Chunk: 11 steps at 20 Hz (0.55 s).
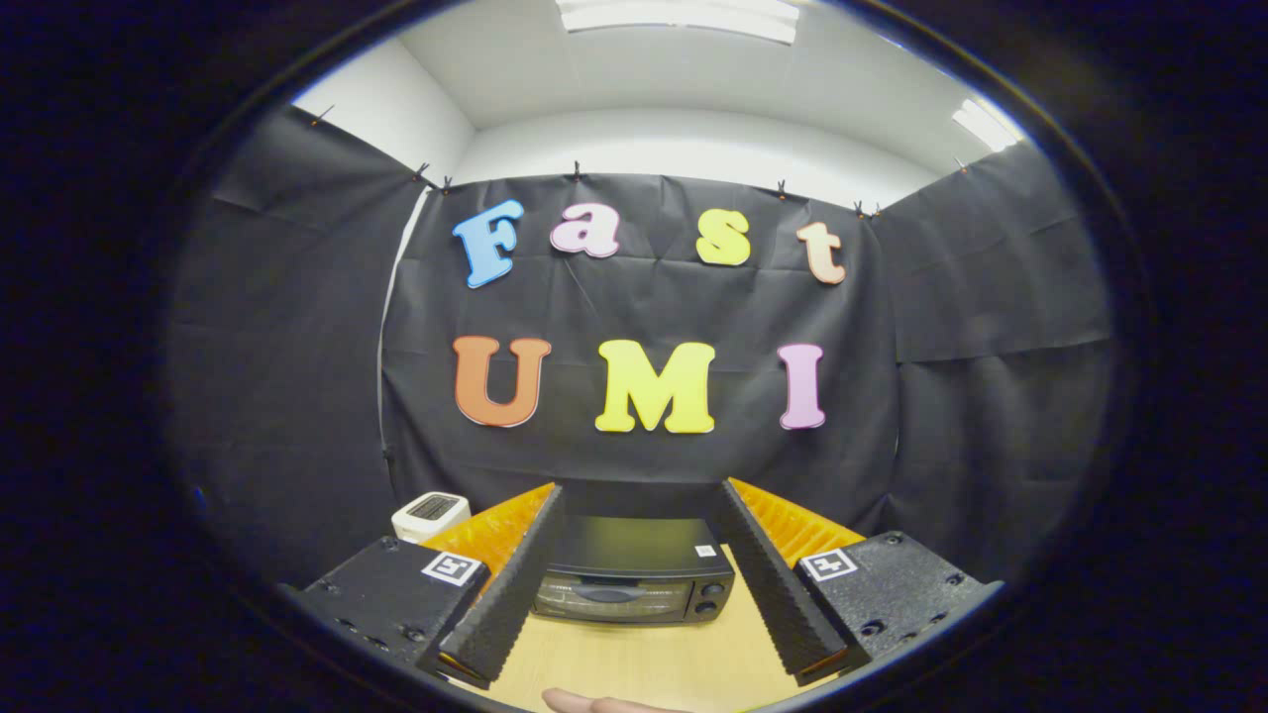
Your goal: Open the toaster oven, put the food inside, and close the toaster oven door.
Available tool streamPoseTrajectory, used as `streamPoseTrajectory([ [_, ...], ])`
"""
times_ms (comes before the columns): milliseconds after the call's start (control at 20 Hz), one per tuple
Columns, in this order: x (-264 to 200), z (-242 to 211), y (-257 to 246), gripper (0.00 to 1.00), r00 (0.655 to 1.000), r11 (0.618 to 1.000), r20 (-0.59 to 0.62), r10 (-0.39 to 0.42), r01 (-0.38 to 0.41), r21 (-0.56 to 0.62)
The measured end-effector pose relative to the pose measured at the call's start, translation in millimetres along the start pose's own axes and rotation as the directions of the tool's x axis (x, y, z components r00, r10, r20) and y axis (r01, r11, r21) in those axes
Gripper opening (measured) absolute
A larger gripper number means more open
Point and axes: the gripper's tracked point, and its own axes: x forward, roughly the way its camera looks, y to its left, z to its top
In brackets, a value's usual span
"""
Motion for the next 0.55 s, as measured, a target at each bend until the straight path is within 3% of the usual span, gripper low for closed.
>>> streamPoseTrajectory([
  [200,-31.0,10.9,2.2,1.0,0.999,0.999,0.037,0.016,-0.015,-0.04],
  [550,-64.2,-38.3,-6.3,1.0,0.998,0.997,-0.019,0.062,-0.061,0.037],
])
